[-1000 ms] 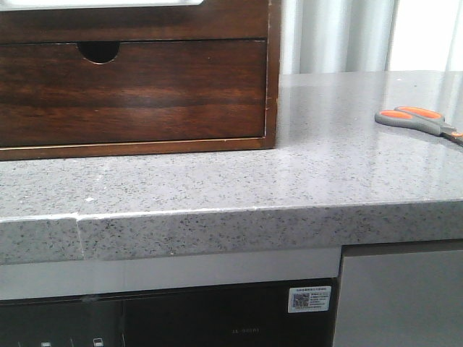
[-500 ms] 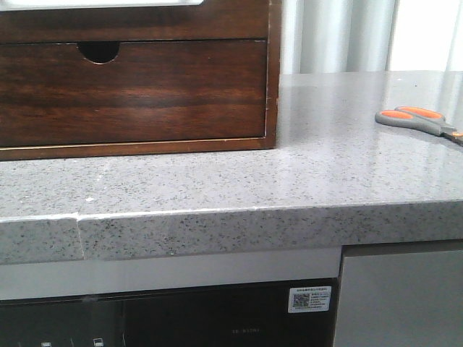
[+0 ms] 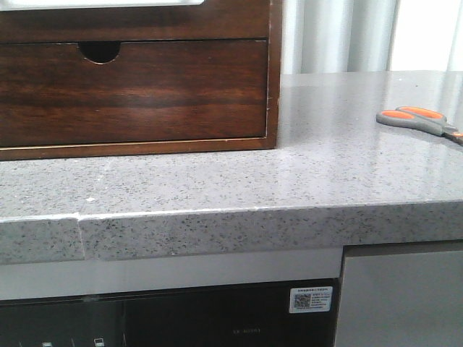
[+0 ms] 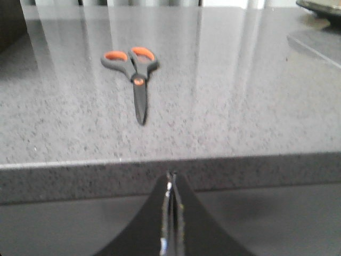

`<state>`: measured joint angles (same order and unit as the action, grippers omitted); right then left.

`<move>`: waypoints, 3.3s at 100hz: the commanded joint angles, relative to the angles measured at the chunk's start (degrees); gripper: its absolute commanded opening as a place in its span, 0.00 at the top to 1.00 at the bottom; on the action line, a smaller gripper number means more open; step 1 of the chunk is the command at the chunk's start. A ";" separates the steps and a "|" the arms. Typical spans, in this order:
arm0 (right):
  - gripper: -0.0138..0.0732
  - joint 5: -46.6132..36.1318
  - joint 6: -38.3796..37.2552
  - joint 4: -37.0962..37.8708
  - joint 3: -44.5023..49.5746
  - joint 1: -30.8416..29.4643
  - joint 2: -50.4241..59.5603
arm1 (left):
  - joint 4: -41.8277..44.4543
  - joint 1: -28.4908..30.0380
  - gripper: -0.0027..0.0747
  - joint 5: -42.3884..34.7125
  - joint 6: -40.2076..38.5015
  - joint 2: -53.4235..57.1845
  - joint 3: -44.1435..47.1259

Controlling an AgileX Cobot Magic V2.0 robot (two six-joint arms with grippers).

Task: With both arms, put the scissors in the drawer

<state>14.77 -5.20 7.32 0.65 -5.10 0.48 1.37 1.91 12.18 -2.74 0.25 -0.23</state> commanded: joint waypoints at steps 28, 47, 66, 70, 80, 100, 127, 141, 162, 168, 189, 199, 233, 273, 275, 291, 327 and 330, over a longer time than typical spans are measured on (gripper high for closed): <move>0.92 -7.72 0.58 -8.06 0.14 0.06 -0.02 | -0.12 0.07 0.99 -8.88 -0.26 1.82 -2.73; 0.92 -3.44 2.07 -8.13 -6.08 2.70 -6.94 | 1.80 0.07 0.99 -0.79 -0.26 -2.10 -11.67; 0.92 -0.99 2.52 -8.76 -13.30 4.21 -13.94 | -0.22 0.07 0.99 -3.88 -0.26 -7.13 -16.81; 0.92 -0.99 2.52 -8.76 -14.14 4.21 -14.68 | -0.22 0.07 0.99 -5.86 -0.26 -7.86 -17.09; 0.92 -1.15 2.52 -8.76 -14.42 4.21 -15.66 | -0.22 0.07 0.99 -9.88 -0.26 -9.23 -17.20; 0.92 -1.26 2.52 -8.76 -14.22 4.21 -15.87 | -0.22 0.07 0.83 -13.25 -0.26 -12.15 -17.10; 0.92 -1.26 2.52 -8.76 -14.22 4.21 -15.87 | -5.35 0.07 0.55 -18.40 -0.26 -17.33 -17.22; 0.92 -1.16 2.52 -8.76 -14.22 4.21 -15.87 | 6.02 -1.57 0.55 -21.80 -0.26 -21.25 -17.30; 0.92 -1.16 2.52 -8.76 -14.22 4.21 -15.87 | 26.24 -8.15 0.56 -32.03 -0.26 -28.34 -17.30; 0.92 -1.16 2.52 -8.76 -14.22 4.21 -15.87 | 31.73 -9.69 0.56 -34.66 -0.26 -30.99 -17.30; 0.92 -1.06 2.52 -8.76 -14.22 4.21 -15.87 | 42.48 -12.23 0.56 -47.01 -0.14 -40.85 -18.19; 0.92 -0.96 2.52 -8.76 -14.22 4.21 -15.87 | 44.80 -12.23 0.56 -47.05 2.74 -45.27 -20.31; 0.92 -0.73 2.52 -8.76 -14.22 4.21 -15.87 | 50.59 -12.23 0.56 -47.33 11.84 -52.14 -27.98; 0.92 -0.73 2.52 -8.76 -14.22 4.21 -15.87 | 51.25 -12.23 0.56 -48.09 17.14 -58.33 -32.50; 0.92 -0.73 2.52 -8.76 -14.22 4.21 -15.87 | 51.25 -12.23 0.56 -48.09 17.71 -58.44 -32.50; 0.92 -0.73 2.52 -8.76 -14.22 4.21 -15.87 | 51.25 -12.23 0.56 -48.23 19.49 -60.14 -32.74; 0.92 -0.73 2.52 -8.76 -14.22 4.21 -15.87 | 50.75 -12.23 0.56 -47.56 21.56 -63.17 -34.37; 0.92 -0.73 2.52 -8.76 -14.22 4.21 -15.87 | 50.75 -12.23 0.56 -47.56 21.81 -63.42 -34.64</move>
<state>17.90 -3.01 -1.53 -11.66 -1.03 -14.25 54.60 -9.81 -32.56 18.88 -63.29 -32.37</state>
